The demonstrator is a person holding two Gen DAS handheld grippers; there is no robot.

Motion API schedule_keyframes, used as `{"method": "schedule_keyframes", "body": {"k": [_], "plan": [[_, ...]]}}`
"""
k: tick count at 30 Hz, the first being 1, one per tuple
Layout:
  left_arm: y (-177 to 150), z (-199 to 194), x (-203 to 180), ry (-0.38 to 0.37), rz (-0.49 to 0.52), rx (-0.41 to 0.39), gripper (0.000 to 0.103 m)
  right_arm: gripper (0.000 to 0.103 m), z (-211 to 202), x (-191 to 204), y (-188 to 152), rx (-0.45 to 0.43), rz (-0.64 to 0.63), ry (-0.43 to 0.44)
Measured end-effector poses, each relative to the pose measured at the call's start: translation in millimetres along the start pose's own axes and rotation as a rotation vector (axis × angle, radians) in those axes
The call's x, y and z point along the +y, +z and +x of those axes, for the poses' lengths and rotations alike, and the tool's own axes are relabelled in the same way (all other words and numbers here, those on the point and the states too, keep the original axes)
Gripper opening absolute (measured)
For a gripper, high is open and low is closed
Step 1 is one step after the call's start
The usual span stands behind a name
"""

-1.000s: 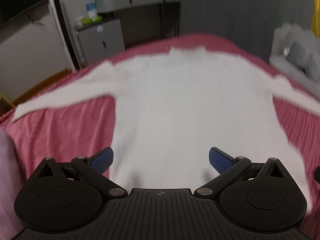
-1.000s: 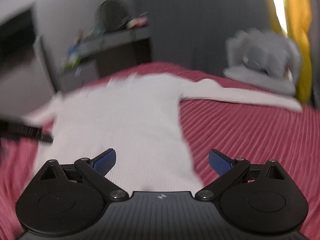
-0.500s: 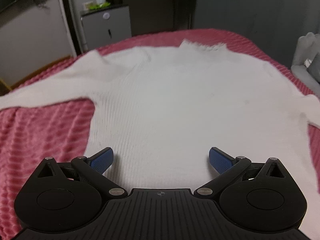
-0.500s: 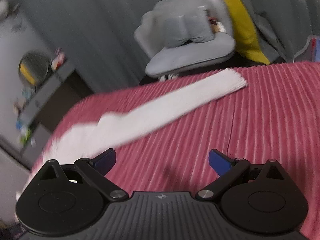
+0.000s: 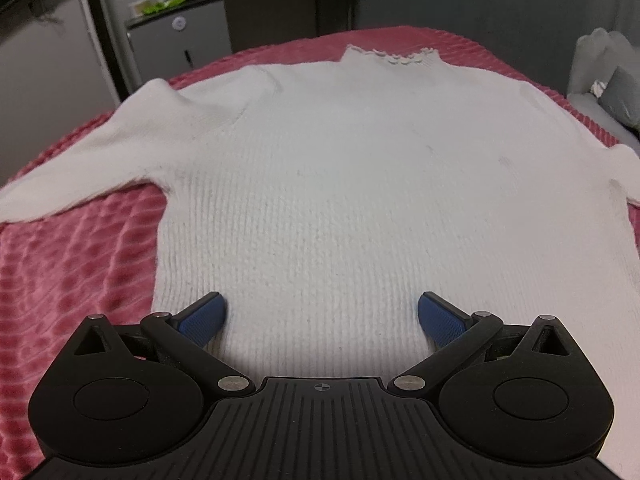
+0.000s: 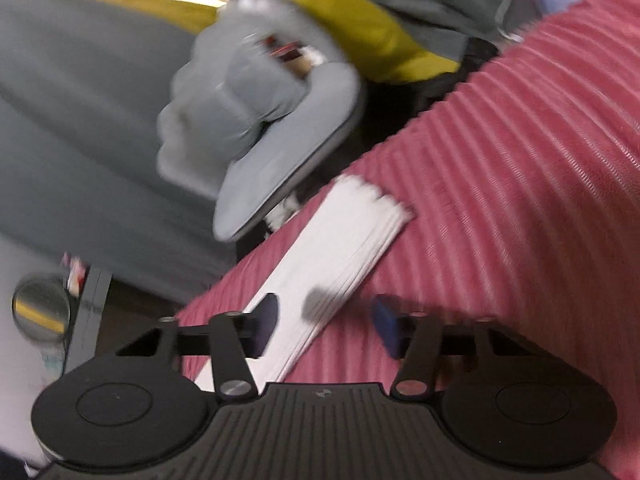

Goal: Fold small clothes
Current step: 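Reach the right tool to a sweater sleeve cuff and close on it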

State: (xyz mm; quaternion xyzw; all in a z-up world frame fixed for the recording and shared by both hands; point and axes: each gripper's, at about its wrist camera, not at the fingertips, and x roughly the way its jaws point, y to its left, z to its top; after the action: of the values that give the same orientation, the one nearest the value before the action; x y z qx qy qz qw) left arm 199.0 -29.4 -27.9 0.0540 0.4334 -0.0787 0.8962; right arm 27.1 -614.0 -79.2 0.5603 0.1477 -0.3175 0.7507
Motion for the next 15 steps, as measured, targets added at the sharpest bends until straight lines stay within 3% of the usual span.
{"method": "schedule_keyframes", "body": {"k": [3,6,8,9,12,15], "plan": [[-3.5,-1.6,1.8,-0.014,-0.003,-0.015,0.103,0.046,9.5,-8.9,8.9,-0.028,0.09,0.018],[-8.5,-4.2,3.9,-0.024,-0.032,-0.031,0.103,0.039,13.8,-5.5,10.1,-0.044,0.098,0.008],[-8.6,-5.5,3.6,-0.022,-0.04,-0.033,0.103,0.01,18.5,4.0,10.9,-0.041,0.024,-0.047],[-7.8,-5.8,3.4,-0.019,-0.043,-0.036,0.103,0.006,19.6,9.1,10.4,-0.036,-0.017,-0.079],[-7.2,-7.7,3.7,-0.018,-0.056,-0.035,0.103,0.006,12.0,29.3,6.2,-0.066,-0.102,-0.128],[-0.3,-13.0,6.5,-0.019,-0.067,-0.036,0.103,0.006,-0.5,75.5,-12.0,-0.09,-0.284,-0.06]]}}
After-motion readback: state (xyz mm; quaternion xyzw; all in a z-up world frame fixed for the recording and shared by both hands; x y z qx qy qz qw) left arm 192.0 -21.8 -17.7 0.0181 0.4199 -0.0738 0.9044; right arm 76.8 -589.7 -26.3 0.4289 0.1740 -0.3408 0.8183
